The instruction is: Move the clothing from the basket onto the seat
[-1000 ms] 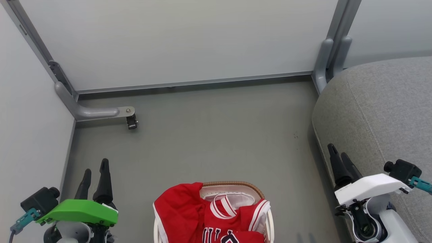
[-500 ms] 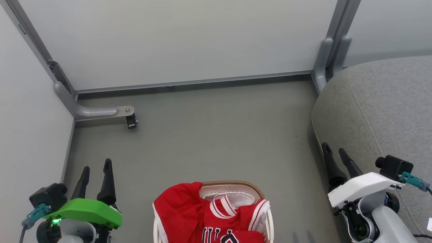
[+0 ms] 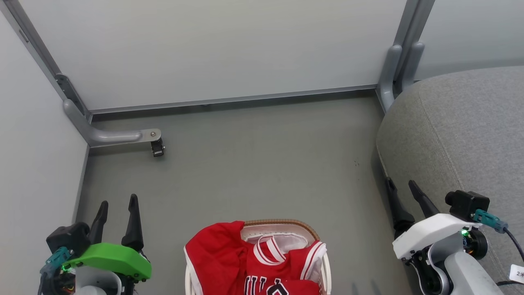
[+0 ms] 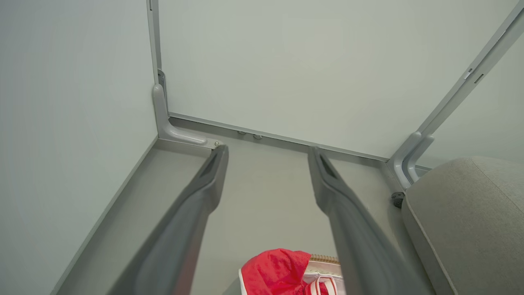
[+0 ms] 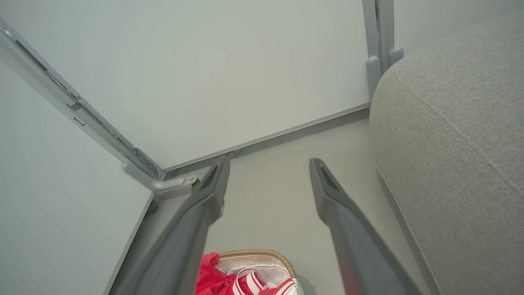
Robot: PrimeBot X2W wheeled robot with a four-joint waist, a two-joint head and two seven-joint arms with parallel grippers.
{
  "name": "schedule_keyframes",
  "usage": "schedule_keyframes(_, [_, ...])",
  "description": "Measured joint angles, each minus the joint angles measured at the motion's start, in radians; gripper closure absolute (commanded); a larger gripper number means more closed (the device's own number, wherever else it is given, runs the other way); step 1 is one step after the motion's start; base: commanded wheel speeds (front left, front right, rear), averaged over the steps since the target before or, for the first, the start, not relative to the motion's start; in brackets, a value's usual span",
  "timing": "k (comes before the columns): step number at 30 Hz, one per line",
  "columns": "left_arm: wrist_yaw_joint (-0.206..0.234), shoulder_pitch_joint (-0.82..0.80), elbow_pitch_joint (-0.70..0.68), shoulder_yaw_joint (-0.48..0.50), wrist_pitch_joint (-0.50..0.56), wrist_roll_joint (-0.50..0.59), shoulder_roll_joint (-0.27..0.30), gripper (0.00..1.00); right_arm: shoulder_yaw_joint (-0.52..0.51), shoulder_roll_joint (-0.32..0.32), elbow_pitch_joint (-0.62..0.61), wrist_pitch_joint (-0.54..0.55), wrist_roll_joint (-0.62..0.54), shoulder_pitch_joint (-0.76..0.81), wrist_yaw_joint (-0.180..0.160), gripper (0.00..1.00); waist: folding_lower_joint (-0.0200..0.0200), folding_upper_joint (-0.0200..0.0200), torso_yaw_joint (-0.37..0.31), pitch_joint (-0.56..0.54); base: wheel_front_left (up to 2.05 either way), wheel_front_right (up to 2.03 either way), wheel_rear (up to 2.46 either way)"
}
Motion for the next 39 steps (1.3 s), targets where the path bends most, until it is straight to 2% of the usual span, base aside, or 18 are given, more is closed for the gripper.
schedule_keyframes(15, [-0.002, 0.003, 0.005, 0.012, -0.038, 0.152, -0.015, 0.0, 0.011, 0.005, 0.032, -0.035, -0.172, -0.005, 0.0, 0.0, 0.0, 0.0, -0.006, 0.001, 0.0, 0.0, 0.0])
schedule_keyframes(27, [-0.024, 0.019, -0.007, 0.077, -0.064, 0.224, -0.045, 0.0, -0.011, 0.016, 0.049, -0.062, -0.255, -0.007, 0.0, 0.0, 0.0, 0.0, -0.011, 0.006, 0.0, 0.0, 0.0])
schedule_keyframes(39, [-0.041, 0.025, -0.004, 0.098, -0.087, 0.321, -0.063, 0.0, -0.033, 0.038, 0.061, -0.084, -0.334, -0.016, 0.0, 0.0, 0.0, 0.0, -0.017, 0.007, 0.0, 0.0, 0.0])
